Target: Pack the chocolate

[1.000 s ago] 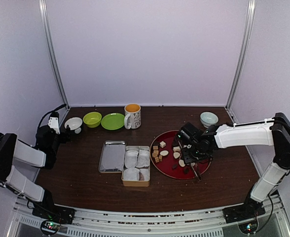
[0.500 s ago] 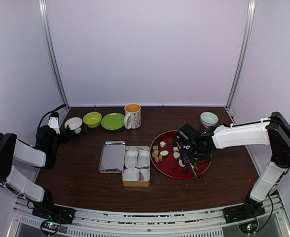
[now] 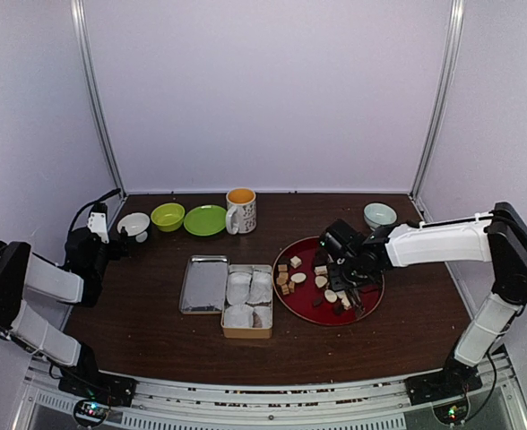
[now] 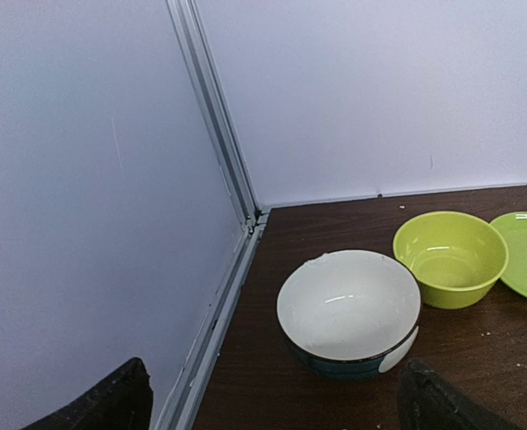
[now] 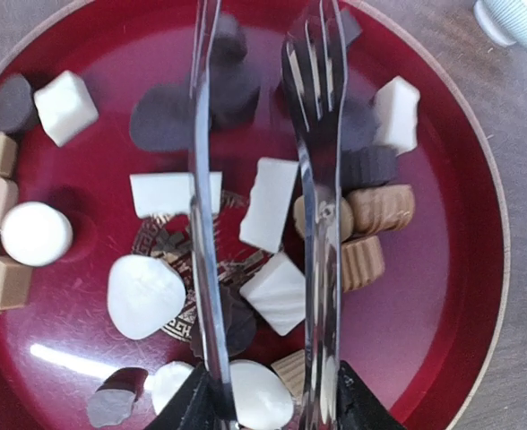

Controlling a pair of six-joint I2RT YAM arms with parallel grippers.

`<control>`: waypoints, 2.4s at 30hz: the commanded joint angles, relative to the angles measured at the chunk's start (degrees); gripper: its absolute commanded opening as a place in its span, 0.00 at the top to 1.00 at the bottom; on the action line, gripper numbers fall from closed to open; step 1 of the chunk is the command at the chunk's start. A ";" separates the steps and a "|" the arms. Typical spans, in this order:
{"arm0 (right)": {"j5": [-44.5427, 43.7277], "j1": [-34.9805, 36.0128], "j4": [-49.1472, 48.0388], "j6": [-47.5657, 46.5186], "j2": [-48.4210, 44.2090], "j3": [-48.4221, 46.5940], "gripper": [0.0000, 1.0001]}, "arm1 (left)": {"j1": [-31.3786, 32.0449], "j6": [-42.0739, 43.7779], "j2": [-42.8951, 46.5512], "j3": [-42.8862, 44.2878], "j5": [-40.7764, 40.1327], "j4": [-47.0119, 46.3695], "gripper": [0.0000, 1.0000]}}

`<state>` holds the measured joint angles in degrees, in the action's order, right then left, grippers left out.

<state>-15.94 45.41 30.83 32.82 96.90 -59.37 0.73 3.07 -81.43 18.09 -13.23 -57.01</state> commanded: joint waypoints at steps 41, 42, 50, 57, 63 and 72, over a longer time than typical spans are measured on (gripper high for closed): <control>7.40 -0.74 17.66 2.74 -27.19 10.24 0.59 | -0.36 -0.61 -0.39 -0.22 0.35 -3.42 0.02; 6.87 -0.69 18.02 2.88 -26.72 10.06 0.59 | -0.37 -0.61 -0.40 -0.18 0.34 -3.45 0.02; 6.24 -0.68 16.94 2.39 -23.48 9.11 0.59 | -0.30 -0.61 -0.35 -0.24 0.38 -3.45 0.02; 6.21 -0.75 15.56 2.02 -21.82 8.20 0.59 | -0.32 -0.62 -0.36 -0.23 0.32 -3.44 0.02; 5.74 -0.68 15.04 1.55 -19.42 7.08 0.60 | -0.36 -0.61 -0.38 -0.23 0.40 -3.42 0.02; 4.95 -0.78 14.95 1.64 -17.54 6.58 0.65 | -0.32 -0.61 -0.37 -0.22 0.39 -3.41 0.02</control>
<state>-8.43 44.97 46.50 34.44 79.26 -51.64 0.73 3.05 -81.43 18.09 -13.23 -57.01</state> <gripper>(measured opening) 0.347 0.978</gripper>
